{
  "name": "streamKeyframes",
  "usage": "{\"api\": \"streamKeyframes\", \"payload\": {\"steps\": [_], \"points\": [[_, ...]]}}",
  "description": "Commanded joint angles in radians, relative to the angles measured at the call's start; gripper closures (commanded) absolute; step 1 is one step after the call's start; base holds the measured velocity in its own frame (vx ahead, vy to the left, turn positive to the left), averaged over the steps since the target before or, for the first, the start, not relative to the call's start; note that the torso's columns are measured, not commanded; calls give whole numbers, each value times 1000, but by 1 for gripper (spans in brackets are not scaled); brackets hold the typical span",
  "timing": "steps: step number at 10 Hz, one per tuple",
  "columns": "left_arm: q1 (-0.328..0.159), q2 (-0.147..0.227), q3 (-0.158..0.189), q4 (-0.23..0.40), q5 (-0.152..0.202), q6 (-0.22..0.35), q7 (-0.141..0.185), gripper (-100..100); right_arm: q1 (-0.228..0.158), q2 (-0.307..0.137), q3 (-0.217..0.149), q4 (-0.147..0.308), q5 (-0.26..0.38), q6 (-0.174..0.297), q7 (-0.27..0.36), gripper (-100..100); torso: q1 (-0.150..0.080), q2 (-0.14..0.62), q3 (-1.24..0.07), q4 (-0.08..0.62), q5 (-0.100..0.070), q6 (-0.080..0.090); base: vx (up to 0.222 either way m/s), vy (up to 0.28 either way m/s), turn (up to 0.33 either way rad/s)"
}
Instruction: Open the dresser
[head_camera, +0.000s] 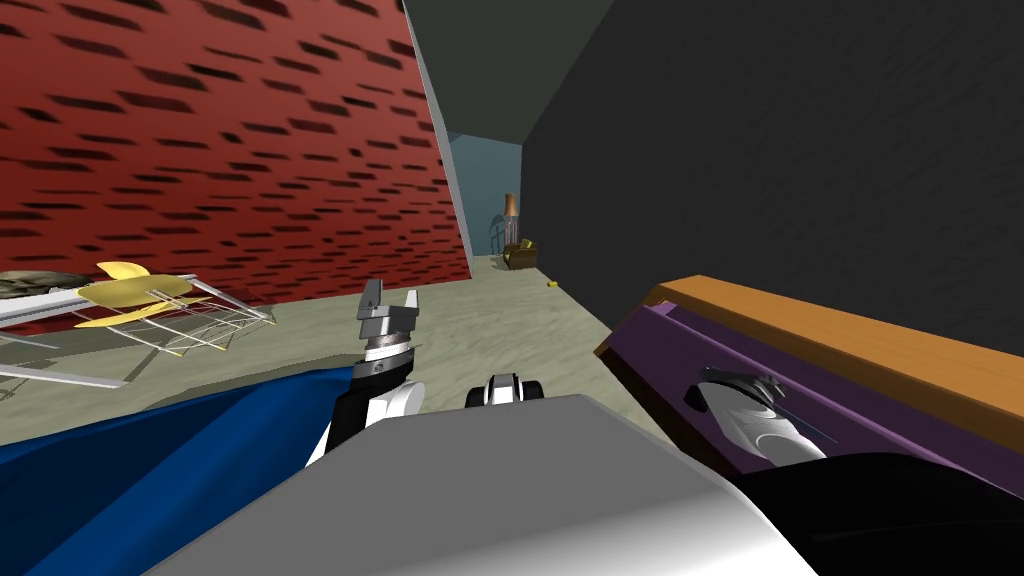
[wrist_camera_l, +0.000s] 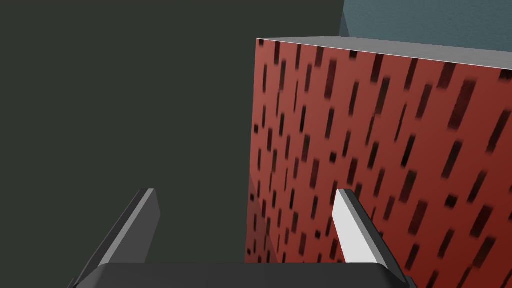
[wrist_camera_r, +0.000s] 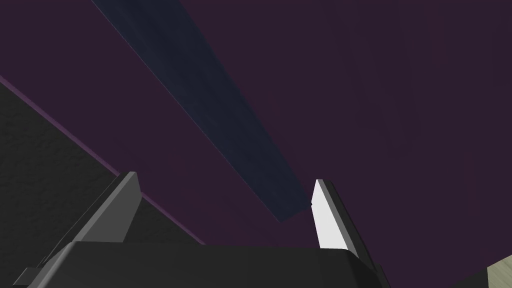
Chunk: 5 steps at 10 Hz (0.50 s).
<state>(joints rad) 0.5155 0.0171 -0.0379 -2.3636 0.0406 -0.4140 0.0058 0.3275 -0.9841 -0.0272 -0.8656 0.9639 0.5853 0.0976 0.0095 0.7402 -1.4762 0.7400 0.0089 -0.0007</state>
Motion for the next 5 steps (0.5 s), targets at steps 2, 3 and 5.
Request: {"api": "streamKeyframes", "payload": {"steps": [2,3,5], "points": [[0,0,0,0,0,0,0,0,2,6,4,0,-1,-3,1,0,-4,0,0,0,-3,1,0,0,0],[0,0,0,0,0,0,0,0,2,8,5,0,-1,-4,1,0,-5,-1,0,-1,-4,1,0,0,0],[0,0,0,0,0,0,0,0,3,12,7,0,-1,-6,1,0,-7,-1,0,-1,-5,1,0,0,0]]}}
